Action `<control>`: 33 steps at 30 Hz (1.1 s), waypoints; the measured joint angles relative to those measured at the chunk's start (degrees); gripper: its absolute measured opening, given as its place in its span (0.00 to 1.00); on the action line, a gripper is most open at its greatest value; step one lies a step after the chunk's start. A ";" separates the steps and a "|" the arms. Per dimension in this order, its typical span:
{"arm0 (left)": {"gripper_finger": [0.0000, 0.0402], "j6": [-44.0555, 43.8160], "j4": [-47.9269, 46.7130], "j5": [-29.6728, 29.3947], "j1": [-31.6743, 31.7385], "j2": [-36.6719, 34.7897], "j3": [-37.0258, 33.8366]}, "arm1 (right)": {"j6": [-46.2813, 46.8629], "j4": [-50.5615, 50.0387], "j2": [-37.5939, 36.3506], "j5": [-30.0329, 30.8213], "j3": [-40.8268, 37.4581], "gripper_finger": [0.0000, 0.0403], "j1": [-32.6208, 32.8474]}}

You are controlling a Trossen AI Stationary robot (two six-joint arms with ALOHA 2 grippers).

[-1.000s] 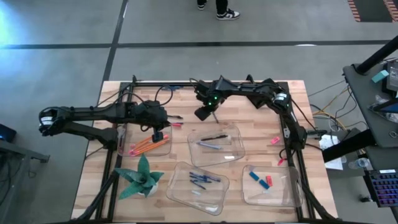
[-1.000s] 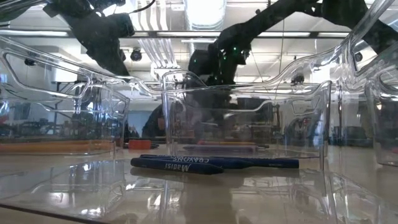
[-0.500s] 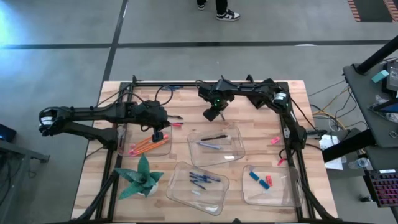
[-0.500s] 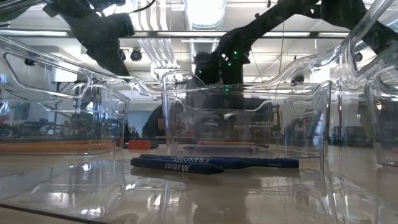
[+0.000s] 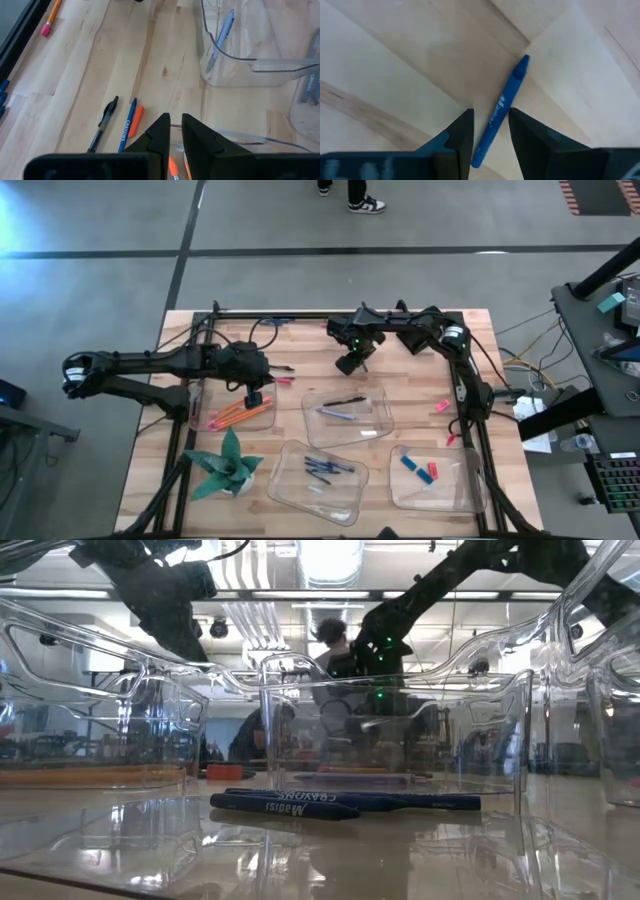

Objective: Sort crayons/erasers/pens/pencils in bins
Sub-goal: Put the blue crayon into the bottom left transparent bin

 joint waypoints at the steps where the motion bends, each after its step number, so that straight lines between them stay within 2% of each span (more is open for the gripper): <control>1: 0.09 0.00 0.00 0.00 0.00 0.00 0.00 | -1.14 0.44 -0.02 0.00 -0.21 0.28 0.00; 12: 0.09 -0.05 0.00 0.00 0.01 0.00 0.00 | -6.65 2.21 -0.12 -0.39 -1.13 0.04 0.04; 19: 0.09 -1.37 -0.04 0.00 0.01 0.00 0.00 | -7.25 4.11 -0.77 0.82 -1.33 0.03 0.05; 22: 0.09 -1.49 -0.06 0.00 0.00 0.00 0.00 | -7.94 9.14 -1.98 4.06 -1.36 0.03 0.22; 33: 0.09 -1.51 2.49 -1.76 -0.02 0.00 0.00 | -10.92 23.61 -10.56 6.61 -2.12 0.02 1.55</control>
